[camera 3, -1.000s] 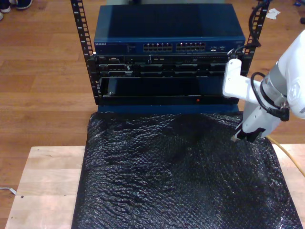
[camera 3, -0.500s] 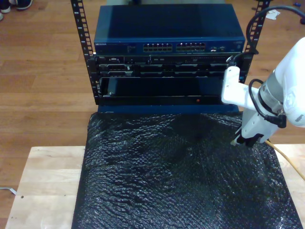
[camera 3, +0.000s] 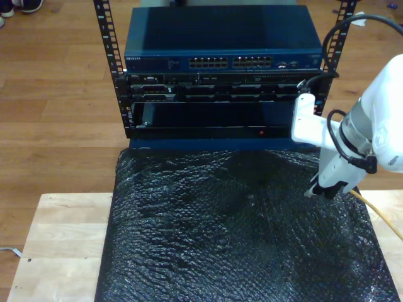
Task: Grab the cable and plug it in
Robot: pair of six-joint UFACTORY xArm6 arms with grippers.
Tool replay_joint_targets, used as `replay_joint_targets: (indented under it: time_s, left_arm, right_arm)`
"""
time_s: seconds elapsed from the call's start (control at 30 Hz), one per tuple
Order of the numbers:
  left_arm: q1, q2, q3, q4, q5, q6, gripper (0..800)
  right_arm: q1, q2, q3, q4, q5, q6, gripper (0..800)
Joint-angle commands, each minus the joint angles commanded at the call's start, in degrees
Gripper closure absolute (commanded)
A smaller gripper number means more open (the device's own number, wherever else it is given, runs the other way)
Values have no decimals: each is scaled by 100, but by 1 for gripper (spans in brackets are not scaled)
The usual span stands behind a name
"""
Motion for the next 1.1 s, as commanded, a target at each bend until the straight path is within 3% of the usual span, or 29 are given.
replay_joint_targets:
  time_s: [0.37,0.67,1.1]
  left_arm:
    - [281,9,62,0,-369,651,0]
    - [607,26,774,-9,-1618,791,0]
    - [642,123,1037,-35,-2163,932,0]
  right_arm:
    - [79,-9,149,-281,-202,0,800]
    - [123,-44,448,-519,-651,-9,800]
    - [185,-53,782,-651,-1811,-35,800]
